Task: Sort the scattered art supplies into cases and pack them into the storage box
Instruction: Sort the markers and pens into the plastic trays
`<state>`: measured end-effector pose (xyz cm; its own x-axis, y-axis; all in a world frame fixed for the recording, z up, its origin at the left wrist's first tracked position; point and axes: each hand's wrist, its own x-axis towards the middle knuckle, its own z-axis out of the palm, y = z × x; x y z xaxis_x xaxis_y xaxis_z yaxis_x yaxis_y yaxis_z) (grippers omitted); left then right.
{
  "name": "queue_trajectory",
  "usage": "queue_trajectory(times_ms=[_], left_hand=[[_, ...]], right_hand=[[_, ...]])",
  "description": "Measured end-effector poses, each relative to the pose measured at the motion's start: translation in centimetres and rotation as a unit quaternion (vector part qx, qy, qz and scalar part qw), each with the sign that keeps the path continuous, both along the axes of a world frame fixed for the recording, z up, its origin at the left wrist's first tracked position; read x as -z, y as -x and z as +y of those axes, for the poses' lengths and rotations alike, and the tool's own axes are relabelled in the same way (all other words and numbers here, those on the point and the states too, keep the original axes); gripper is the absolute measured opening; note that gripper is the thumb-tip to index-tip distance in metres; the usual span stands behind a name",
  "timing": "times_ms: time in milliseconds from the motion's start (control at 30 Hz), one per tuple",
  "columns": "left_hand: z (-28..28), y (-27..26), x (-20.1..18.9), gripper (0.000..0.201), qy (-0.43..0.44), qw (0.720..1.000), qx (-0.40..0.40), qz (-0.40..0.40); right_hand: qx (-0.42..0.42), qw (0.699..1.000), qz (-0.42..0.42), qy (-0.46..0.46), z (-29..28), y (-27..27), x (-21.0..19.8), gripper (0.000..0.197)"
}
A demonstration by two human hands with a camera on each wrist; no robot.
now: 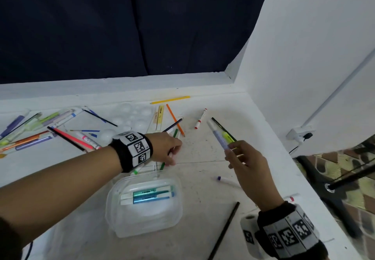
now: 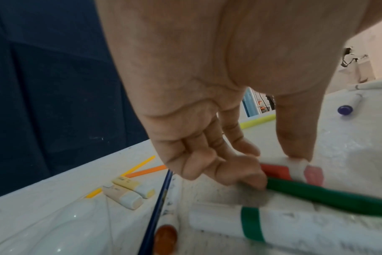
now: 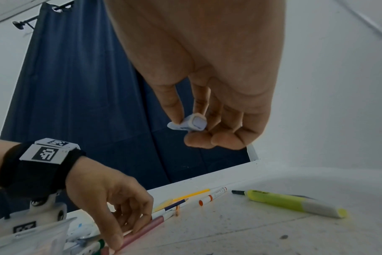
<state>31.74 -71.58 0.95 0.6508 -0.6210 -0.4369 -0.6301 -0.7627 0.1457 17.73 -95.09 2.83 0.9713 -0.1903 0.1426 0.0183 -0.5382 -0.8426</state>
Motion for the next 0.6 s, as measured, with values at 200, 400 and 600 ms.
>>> queue_trajectory(times_ms=[200,400,600], left_hand=[[0.1,0.0,-0.6,0.022,0.013,1.000,0.025,0.008],[1.8,0.5,-1.7,0.033,0.080,0.996,-0.040,0.004],[6.6,2.3,-5.6,0.027,0.193,0.971,-0.119,-0.072]], right_hand=[[-0.022,1.000,-0.016,-0.014,1.8,-0.7,-0.1,0.010],[-0.045,0.998,-0.025,-0.027,2.5,-0.5,0.4,0.010],[-0.080,0.995,-0.045,-0.050,3.0,-0.1,0.0,0.008]])
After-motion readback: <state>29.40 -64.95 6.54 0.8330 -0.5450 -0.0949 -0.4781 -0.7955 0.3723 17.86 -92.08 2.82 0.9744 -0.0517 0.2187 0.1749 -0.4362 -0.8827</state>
